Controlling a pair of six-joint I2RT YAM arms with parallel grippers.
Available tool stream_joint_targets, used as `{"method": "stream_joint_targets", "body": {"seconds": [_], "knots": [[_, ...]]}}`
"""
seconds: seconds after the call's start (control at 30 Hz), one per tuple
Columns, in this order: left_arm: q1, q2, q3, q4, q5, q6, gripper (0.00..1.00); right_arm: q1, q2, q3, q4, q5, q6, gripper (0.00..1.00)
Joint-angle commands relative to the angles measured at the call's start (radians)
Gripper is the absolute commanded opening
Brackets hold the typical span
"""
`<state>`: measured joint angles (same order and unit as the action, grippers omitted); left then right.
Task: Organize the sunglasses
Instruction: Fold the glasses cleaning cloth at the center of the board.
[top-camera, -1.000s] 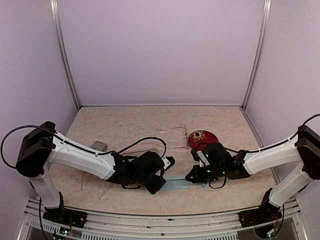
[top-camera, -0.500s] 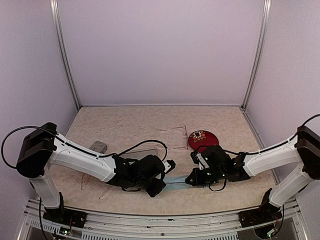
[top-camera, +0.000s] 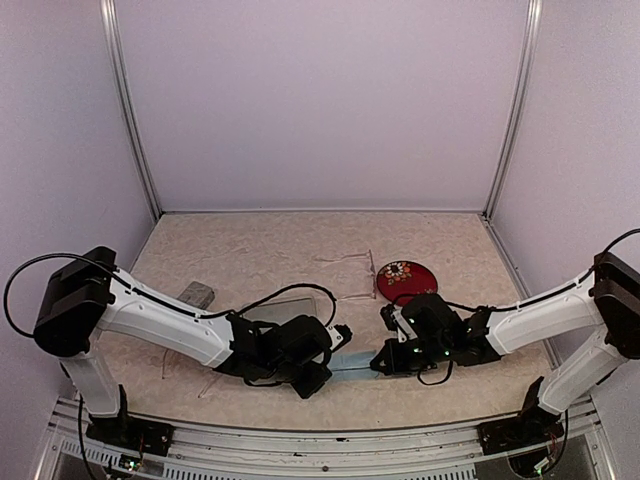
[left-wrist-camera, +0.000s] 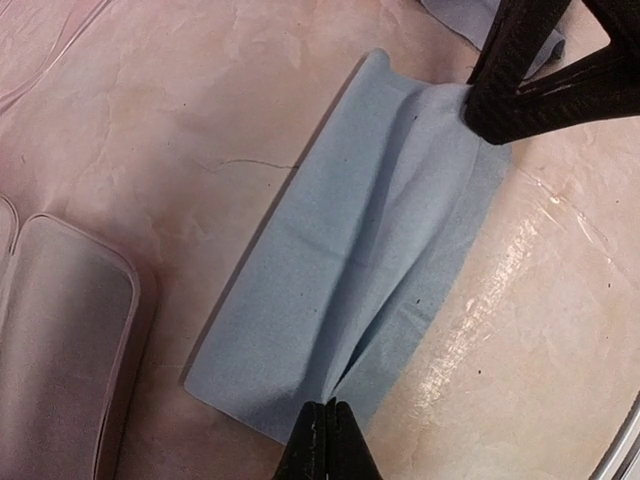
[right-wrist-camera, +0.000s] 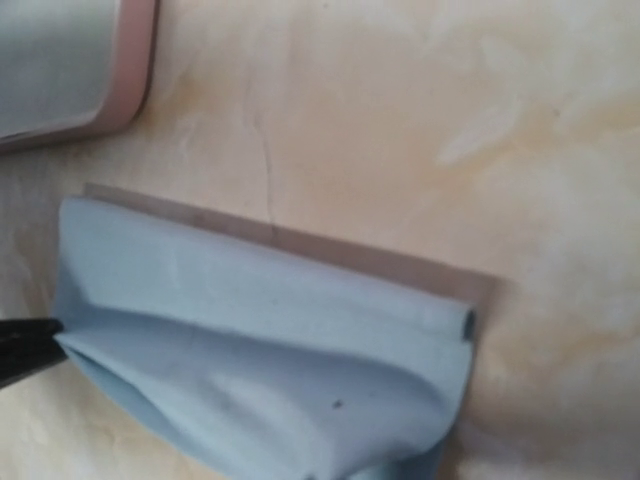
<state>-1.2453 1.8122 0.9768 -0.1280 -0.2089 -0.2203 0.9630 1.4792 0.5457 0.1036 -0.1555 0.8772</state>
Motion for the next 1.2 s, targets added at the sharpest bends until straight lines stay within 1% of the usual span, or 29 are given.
{"method": "stream_joint_targets", "body": {"seconds": [0.0,0.2,0.37,0.5,0.73,0.87,1.17], "knots": [[-0.011,0.029,-0.003,-0.029,-0.022,-0.003,0.02,0.017,-0.002,-0.006,0.001,0.014,0.008,0.0],[-0.019,0.04,-0.002,-0.035,-0.029,-0.005,0.04,0.024,0.006,-0.008,-0.001,0.017,0.015,0.0],[-0.024,0.033,0.001,-0.05,-0.03,-0.003,0.08,0.032,0.009,-0.007,-0.008,0.014,0.017,0.0],[-0.029,0.023,0.002,-0.061,-0.03,-0.004,0.12,0.039,0.01,-0.01,-0.019,0.018,0.022,0.06],[-0.048,-0.007,0.002,-0.091,-0.037,-0.013,0.17,0.061,-0.019,-0.012,-0.064,0.036,0.038,0.21],[-0.061,-0.025,0.003,-0.111,-0.045,-0.014,0.2,0.066,-0.05,-0.021,-0.09,0.048,0.046,0.26],[-0.071,-0.075,-0.008,-0.135,-0.044,-0.015,0.25,0.069,-0.115,-0.018,-0.147,0.09,0.045,0.3]]}}
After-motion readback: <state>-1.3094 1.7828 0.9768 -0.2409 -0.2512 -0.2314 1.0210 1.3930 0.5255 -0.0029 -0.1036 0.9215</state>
